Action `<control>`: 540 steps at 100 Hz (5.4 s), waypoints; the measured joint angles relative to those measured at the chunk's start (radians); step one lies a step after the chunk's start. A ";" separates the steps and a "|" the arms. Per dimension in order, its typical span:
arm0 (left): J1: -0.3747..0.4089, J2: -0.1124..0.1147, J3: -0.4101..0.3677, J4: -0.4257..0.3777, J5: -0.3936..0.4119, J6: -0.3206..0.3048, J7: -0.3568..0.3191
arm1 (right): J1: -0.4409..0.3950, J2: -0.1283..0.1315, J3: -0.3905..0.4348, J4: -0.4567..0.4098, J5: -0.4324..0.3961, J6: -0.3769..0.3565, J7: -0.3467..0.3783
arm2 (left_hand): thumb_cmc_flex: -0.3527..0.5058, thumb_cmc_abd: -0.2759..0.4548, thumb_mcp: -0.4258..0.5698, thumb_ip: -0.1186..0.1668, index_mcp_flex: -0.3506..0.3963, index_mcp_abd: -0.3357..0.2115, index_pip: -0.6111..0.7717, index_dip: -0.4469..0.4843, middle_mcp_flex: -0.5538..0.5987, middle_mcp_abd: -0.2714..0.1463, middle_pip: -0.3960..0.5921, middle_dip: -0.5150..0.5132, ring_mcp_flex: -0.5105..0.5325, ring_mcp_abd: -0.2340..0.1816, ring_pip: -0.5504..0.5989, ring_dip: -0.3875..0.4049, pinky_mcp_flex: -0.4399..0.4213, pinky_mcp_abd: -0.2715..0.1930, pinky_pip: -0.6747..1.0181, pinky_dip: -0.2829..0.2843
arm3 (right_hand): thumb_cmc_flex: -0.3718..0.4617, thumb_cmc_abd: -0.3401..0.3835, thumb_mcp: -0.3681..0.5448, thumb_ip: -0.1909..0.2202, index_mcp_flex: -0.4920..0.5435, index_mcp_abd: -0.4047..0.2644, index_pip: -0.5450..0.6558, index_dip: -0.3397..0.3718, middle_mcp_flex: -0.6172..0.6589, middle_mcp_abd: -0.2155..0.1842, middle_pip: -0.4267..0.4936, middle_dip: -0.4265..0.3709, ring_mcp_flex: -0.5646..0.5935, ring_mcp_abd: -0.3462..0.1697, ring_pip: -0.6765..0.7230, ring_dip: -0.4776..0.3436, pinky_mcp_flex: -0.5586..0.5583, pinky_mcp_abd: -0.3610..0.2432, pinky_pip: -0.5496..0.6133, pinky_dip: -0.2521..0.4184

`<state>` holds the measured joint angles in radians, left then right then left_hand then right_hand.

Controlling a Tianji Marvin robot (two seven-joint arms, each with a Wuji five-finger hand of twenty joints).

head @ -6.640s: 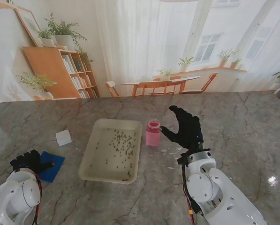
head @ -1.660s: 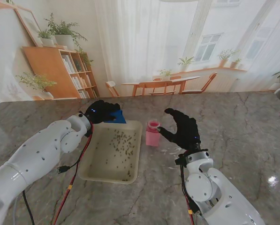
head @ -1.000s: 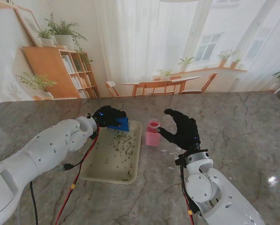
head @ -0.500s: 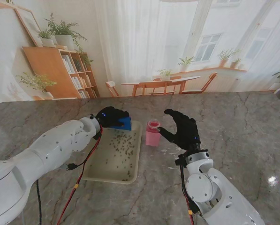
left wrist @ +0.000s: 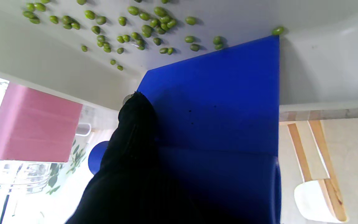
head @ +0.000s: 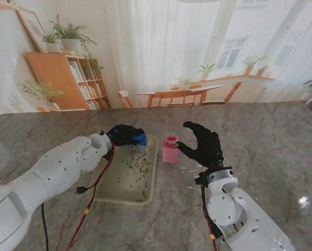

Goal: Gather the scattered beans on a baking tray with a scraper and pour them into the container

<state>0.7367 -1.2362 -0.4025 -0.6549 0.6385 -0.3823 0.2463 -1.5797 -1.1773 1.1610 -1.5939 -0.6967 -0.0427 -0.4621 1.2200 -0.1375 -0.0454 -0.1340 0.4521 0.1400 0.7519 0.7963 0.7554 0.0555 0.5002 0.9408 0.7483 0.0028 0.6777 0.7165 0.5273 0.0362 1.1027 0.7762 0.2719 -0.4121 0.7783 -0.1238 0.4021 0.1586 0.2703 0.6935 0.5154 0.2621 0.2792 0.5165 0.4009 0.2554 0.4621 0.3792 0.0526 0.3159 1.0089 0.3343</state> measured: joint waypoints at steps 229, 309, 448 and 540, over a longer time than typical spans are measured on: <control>0.645 0.215 -0.562 -0.855 0.027 0.099 -0.522 | -0.007 -0.006 0.003 0.000 0.020 -0.010 -0.029 | -0.015 -0.066 0.037 0.000 0.125 0.053 -0.063 0.025 0.116 0.062 0.010 0.017 0.087 0.077 0.072 0.042 0.083 0.053 0.071 0.000 | 0.001 0.000 0.000 0.000 0.000 0.000 0.000 0.000 0.000 0.000 0.000 0.000 0.000 0.000 0.000 0.000 0.000 0.000 0.000 0.000; 0.528 0.178 -0.570 -0.733 0.240 0.125 -0.272 | -0.011 -0.008 0.009 -0.004 0.024 -0.011 -0.031 | -0.039 -0.065 0.041 -0.004 0.113 0.050 -0.082 0.051 0.079 0.060 0.010 0.029 0.081 0.058 0.072 0.041 0.056 0.042 0.068 0.000 | 0.001 0.000 0.000 0.000 0.000 0.000 0.000 0.000 0.000 0.000 0.000 0.000 0.000 0.000 0.000 0.000 0.000 0.000 0.000 0.000; 0.103 0.087 -0.174 -0.116 0.065 -0.012 -0.052 | 0.011 -0.005 -0.006 0.009 0.025 -0.011 0.002 | -0.010 -0.064 0.078 -0.001 0.000 -0.036 0.109 0.091 0.028 0.011 -0.102 0.172 -0.043 0.030 0.070 0.061 -0.047 0.028 0.005 0.000 | 0.001 0.001 -0.011 0.000 0.000 0.000 0.000 0.000 0.000 0.000 0.000 0.000 0.000 0.000 0.000 0.000 0.000 0.001 0.000 0.000; 0.430 0.182 -0.487 -0.545 0.196 0.066 -0.267 | 0.001 -0.006 0.002 0.008 0.028 -0.020 -0.019 | -0.010 -0.065 0.078 -0.001 -0.001 -0.030 0.106 0.079 0.030 0.023 -0.125 0.174 -0.044 0.042 0.060 0.057 -0.038 0.028 0.005 -0.001 | 0.001 0.001 -0.011 0.000 0.000 0.000 0.000 0.000 0.000 0.000 0.000 0.000 0.000 0.000 0.000 0.000 0.000 0.001 0.000 0.000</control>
<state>1.1669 -1.0538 -0.8899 -1.1997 0.8345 -0.3162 -0.0205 -1.5784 -1.1837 1.1634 -1.5860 -0.6691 -0.0630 -0.4809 1.2100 -0.2024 0.0326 -0.1352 0.4515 0.1101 0.8575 0.8750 0.7857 0.0788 0.3756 1.1145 0.7039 0.0448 0.7376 0.7734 0.4890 0.0640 1.1080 0.7757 0.2730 -0.4113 0.7675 -0.1237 0.4021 0.1583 0.2705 0.6931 0.5157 0.2618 0.2794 0.5165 0.4009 0.2554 0.4617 0.3794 0.0526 0.3166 1.0084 0.3343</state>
